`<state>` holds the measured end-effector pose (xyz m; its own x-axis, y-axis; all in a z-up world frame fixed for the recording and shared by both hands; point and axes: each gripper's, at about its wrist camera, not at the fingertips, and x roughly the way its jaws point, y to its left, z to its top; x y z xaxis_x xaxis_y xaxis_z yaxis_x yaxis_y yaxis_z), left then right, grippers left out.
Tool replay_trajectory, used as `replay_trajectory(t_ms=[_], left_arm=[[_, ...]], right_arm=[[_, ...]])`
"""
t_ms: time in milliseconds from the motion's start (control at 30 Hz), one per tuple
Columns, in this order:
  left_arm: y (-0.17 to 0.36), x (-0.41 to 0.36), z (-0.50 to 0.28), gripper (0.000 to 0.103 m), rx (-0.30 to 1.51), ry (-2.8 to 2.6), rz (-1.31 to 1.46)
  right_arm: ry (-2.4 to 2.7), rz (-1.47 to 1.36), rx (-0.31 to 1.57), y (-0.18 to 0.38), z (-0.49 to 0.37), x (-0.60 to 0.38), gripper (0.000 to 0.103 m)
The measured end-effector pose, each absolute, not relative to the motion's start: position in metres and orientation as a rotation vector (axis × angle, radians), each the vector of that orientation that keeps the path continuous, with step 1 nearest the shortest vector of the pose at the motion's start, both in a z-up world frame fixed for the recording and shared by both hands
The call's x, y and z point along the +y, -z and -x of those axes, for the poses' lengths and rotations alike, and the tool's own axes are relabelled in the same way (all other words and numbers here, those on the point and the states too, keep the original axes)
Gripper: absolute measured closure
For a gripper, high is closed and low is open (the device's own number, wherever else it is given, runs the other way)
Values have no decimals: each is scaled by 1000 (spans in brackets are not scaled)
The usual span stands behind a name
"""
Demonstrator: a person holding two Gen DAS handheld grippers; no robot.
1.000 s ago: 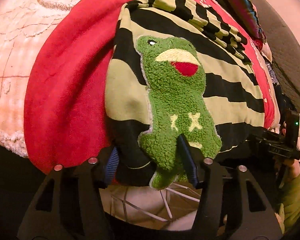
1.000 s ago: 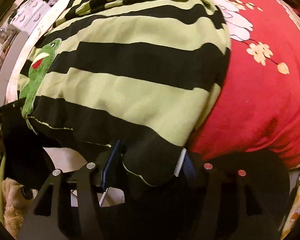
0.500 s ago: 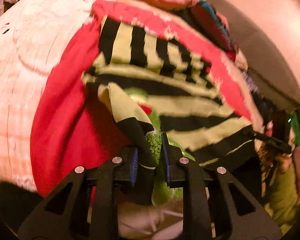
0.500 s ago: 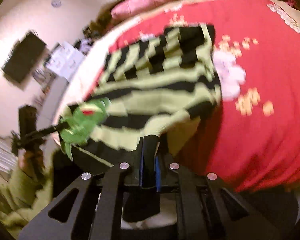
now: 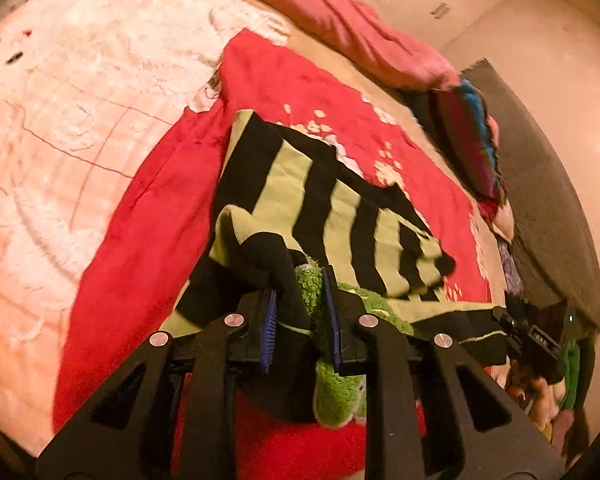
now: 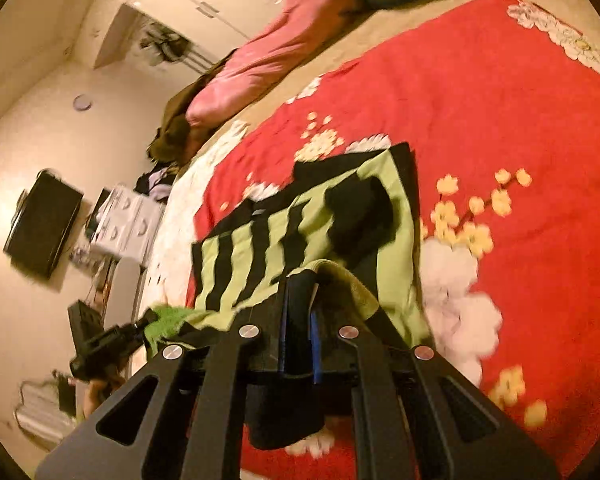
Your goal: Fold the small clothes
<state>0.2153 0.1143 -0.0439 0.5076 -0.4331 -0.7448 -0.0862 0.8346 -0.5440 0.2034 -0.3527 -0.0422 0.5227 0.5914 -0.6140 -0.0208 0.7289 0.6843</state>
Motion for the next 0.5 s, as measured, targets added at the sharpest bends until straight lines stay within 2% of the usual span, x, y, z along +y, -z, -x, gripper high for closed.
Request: replay_trajectory(t_ms=[167,300,400,467,500], left_arm=[[61,120,-243,81,1010,148,617],[66,135,-240,65,971,118,671],[56,146,-224,60,916,98,663],[46,152,-208,60,869,85,659],[42,152,-200,59,854,89,655]], right_arm=[[-331,-672,972,64,-245,-350,94],[-289,-711,991,105,-254,-354,87],[-292,-756,1018,115,-251,-369,83],[-275,-730,981,104,-246,-378,57],[-268,-706,955,95,-242,-384,52]])
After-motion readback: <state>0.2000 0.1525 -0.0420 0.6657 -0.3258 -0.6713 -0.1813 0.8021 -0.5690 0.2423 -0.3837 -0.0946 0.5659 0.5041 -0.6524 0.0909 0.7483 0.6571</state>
